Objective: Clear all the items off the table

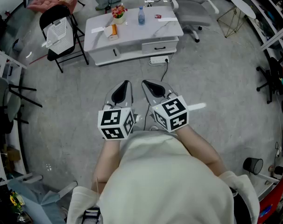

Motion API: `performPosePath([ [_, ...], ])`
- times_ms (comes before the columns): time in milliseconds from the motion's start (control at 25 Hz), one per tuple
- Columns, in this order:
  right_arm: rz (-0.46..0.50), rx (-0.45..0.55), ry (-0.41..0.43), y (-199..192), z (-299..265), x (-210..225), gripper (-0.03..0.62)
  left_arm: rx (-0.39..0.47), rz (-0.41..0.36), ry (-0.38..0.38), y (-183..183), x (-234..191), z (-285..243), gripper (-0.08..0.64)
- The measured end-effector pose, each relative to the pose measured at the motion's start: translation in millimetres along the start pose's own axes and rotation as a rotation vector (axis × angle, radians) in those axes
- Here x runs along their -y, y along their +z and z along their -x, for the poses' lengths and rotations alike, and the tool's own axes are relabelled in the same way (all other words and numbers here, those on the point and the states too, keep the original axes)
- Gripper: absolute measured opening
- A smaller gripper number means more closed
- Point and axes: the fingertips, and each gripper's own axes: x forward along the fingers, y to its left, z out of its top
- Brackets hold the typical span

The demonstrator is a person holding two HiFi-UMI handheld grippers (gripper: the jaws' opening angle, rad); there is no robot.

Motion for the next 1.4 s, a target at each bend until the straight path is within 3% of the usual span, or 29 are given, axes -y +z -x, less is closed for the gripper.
performPosePath([
  [200, -0.001, 0.012, 0.001, 2, 2, 2, -0.006, -0.01, -0.031, -0.005, -2, 6, -3, 0.011],
  [600, 0.0, 0.013, -0.012, 3, 2, 9, -0.006, -0.006, -0.021, -0.023, 3, 10, -9, 0.011],
  [840, -0.042, 0.048, 0.041, 9, 5, 5, -0.006, -0.001, -0.022, -0.016, 5, 13, -11, 0.011],
  [1400, -0.062, -0.001, 0.038, 6, -16, 7, -0.006, -0.021, 0.009, 0.019, 0, -6, -23, 0.011],
])
